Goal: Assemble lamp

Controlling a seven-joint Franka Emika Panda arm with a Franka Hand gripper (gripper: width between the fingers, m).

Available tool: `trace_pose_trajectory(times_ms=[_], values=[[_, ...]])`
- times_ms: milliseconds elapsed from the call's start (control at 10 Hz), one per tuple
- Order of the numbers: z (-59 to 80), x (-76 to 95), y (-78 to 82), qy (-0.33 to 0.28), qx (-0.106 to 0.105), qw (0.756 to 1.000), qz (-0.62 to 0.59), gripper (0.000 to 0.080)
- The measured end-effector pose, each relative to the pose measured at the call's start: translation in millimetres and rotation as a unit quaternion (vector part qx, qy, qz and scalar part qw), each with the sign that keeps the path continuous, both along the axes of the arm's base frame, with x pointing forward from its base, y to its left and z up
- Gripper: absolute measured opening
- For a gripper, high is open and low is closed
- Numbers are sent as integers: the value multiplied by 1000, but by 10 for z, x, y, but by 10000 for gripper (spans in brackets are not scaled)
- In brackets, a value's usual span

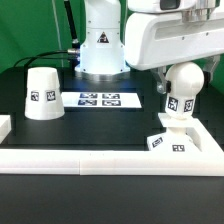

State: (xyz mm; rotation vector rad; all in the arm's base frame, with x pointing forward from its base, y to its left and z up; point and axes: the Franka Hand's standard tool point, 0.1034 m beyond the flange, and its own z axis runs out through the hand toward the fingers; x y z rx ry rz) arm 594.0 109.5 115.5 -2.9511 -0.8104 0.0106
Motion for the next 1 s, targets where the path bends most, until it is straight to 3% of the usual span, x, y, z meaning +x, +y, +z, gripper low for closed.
trace_pose_trajectory(times_ms=[600,1000], values=[[5,35,-17,-19,-7,972,236,699],[10,40,-5,-21,-16,959,281,696]])
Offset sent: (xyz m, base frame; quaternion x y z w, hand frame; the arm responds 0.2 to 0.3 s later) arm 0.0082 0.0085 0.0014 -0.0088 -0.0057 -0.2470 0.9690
